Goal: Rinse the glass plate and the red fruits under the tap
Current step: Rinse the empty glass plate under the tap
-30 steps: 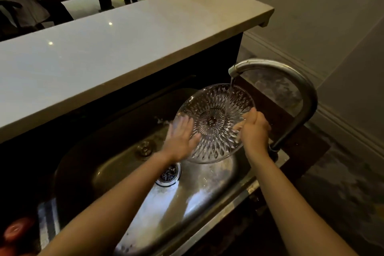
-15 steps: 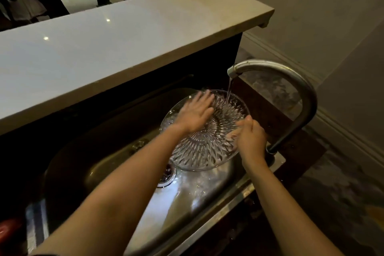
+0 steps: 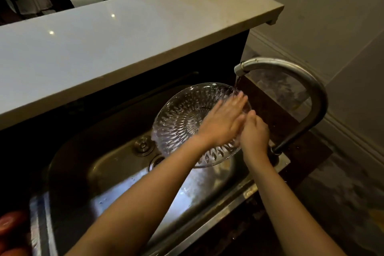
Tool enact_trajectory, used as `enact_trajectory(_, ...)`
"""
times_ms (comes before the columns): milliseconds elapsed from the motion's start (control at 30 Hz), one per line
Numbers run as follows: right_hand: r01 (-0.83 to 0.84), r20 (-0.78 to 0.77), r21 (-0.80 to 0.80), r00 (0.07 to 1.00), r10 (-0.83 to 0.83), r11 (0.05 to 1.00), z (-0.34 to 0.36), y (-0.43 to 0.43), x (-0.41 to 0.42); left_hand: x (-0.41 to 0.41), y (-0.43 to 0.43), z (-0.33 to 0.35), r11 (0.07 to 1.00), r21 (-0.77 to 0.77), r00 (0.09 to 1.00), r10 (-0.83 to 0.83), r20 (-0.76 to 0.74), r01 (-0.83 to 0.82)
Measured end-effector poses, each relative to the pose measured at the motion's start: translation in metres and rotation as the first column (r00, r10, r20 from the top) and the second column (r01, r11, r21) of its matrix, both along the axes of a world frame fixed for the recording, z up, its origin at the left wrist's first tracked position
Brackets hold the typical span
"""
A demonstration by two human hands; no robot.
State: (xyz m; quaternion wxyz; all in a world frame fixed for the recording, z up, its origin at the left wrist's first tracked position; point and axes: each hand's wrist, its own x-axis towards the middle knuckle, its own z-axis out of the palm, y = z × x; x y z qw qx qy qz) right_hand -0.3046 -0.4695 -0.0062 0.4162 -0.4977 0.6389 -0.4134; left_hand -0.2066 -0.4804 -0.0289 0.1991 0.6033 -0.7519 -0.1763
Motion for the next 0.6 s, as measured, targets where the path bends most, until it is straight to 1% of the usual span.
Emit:
enact_trajectory(100,0.044,0.028,0.019,0.999,-0.045,0.999,0.004,-0.001,-0.008,0.029,-0.03,-0.006,0.988,0.067,0.991,0.137,-0.01,-0.136)
enact_trajectory(167,0.101,0.009,-0.007,0.995,-0.101,0.995,0.006,-0.006,-0.016,0.055,-0.031,-0.018,0.967,0.122,0.974,0.22,0.061,-0.226)
enact_trajectory(233,0.137,-0.032,-0.047,0.99,-0.139,0.989,0.008,-0.014,-0.021,0.074,-0.008,-0.029,0.957,0.161,0.964,0.219,0.15,-0.243)
enact_trajectory(267,0.13,-0.051,-0.063,0.99,-0.134,0.989,0.008,-0.017,-0.022,0.076,0.009,-0.035,0.956,0.18,0.966,0.203,0.16,-0.231)
enact_trajectory(333,0.091,-0.095,-0.072,0.991,-0.098,0.993,0.006,-0.019,-0.02,0.063,0.047,-0.043,0.96,0.211,0.981,0.162,0.104,-0.181)
enact_trajectory(400,0.058,-0.131,-0.074,0.989,-0.068,0.996,0.004,-0.015,-0.015,0.035,0.067,-0.038,0.982,0.181,0.999,0.051,-0.016,-0.047)
enact_trajectory(467,0.019,-0.134,-0.067,0.991,-0.027,0.998,0.002,-0.009,-0.009,0.007,0.059,-0.023,0.994,0.085,0.997,-0.057,-0.058,0.062)
enact_trajectory(500,-0.003,-0.122,-0.059,0.993,-0.004,0.998,0.002,-0.006,-0.006,-0.003,0.047,-0.013,0.997,0.04,0.997,-0.057,-0.052,0.059)
enact_trajectory(567,-0.023,-0.058,-0.038,0.998,0.021,0.999,0.002,-0.001,-0.002,-0.007,0.016,-0.001,1.0,-0.019,1.0,0.02,0.0,-0.02)
enact_trajectory(600,-0.018,-0.029,-0.024,0.999,0.017,1.0,0.002,0.0,-0.002,-0.004,0.002,0.001,0.997,-0.022,0.997,0.068,0.023,-0.067)
